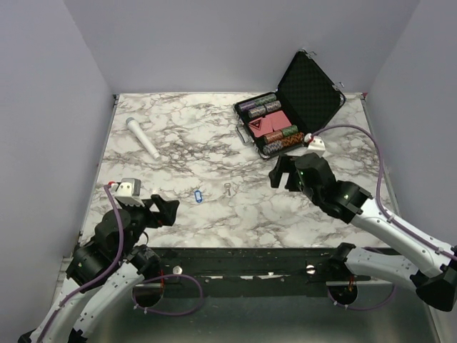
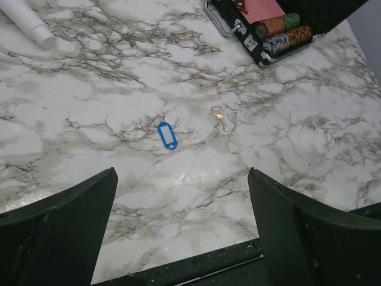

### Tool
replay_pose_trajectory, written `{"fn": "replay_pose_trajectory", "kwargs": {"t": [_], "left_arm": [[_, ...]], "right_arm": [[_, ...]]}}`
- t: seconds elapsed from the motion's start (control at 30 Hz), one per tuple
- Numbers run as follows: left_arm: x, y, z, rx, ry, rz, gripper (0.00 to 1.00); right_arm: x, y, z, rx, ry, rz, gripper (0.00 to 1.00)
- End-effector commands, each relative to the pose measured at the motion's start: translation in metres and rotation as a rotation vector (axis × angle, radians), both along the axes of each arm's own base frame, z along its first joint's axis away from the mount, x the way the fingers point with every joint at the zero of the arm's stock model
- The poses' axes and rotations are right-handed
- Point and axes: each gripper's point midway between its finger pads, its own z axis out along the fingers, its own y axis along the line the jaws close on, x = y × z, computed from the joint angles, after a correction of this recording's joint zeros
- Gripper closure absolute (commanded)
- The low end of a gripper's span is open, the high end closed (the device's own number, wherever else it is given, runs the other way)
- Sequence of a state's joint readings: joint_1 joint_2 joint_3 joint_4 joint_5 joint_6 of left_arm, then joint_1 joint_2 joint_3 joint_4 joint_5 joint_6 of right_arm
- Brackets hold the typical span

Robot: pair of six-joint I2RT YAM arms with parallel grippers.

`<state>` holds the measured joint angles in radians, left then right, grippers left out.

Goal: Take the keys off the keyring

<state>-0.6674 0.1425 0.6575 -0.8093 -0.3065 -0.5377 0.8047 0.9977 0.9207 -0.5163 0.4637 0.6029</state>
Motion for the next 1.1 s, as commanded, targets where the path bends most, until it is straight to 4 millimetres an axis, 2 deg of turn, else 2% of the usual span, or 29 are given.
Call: {"fn": "replay_pose_trajectory", "kwargs": {"t": [0.0,0.07,0.13,0.23,0.3,0.4,0.43,0.47,0.57,0.67,0.7,0.77,0.83,0.97,1.07], "left_arm": [[0.003,0.002,-0.001,0.017,-0.013,0.01,0.01],[0.003,0.001,-0.002,0.022,-0.014,0.002,0.01],[0.007,0.001,-0.003,0.03,-0.016,0.012,0.01],[0.029,-0.001,0.0,0.052,-0.077,0.063,0.01],[0.05,0.002,-0.013,0.144,-0.138,0.105,0.01],[0.078,0.019,-0.033,0.27,-0.21,0.243,0.01],[0.085,0.024,-0.033,0.3,-0.251,0.284,0.01],[0.095,0.025,-0.022,0.288,-0.329,0.314,0.01],[0.112,0.027,-0.025,0.312,-0.439,0.322,0.01],[0.132,0.048,-0.044,0.348,-0.38,0.371,0.01],[0.138,0.061,-0.05,0.366,-0.356,0.405,0.01],[0.148,0.075,-0.054,0.378,-0.343,0.431,0.01],[0.158,0.085,-0.051,0.346,-0.353,0.451,0.01],[0.18,0.092,-0.05,0.353,-0.354,0.466,0.01],[0.2,0.085,-0.047,0.367,-0.366,0.415,0.01]], "right_arm": [[-0.029,0.005,-0.012,0.134,0.063,0.056,0.0],[-0.029,-0.01,-0.013,0.155,0.047,-0.028,0.0],[-0.026,-0.035,-0.012,0.133,0.016,-0.156,0.0],[-0.019,-0.058,0.003,0.107,-0.041,-0.274,0.0],[-0.016,-0.059,0.009,0.107,-0.052,-0.287,0.0],[-0.015,-0.051,0.015,0.105,-0.031,-0.262,0.0],[-0.016,-0.049,0.015,0.105,-0.022,-0.254,0.0],[-0.017,-0.048,0.015,0.106,-0.017,-0.247,0.0],[-0.022,-0.044,0.014,0.13,0.003,-0.219,0.0],[-0.028,-0.04,0.015,0.163,0.014,-0.184,0.0],[-0.03,-0.039,0.013,0.176,0.023,-0.182,0.0],[-0.035,-0.035,0.013,0.207,0.036,-0.161,0.0],[-0.039,-0.031,0.013,0.228,0.047,-0.138,0.0],[-0.041,-0.031,0.017,0.25,0.038,-0.123,0.0],[-0.041,-0.032,0.024,0.256,0.031,-0.133,0.0]]}}
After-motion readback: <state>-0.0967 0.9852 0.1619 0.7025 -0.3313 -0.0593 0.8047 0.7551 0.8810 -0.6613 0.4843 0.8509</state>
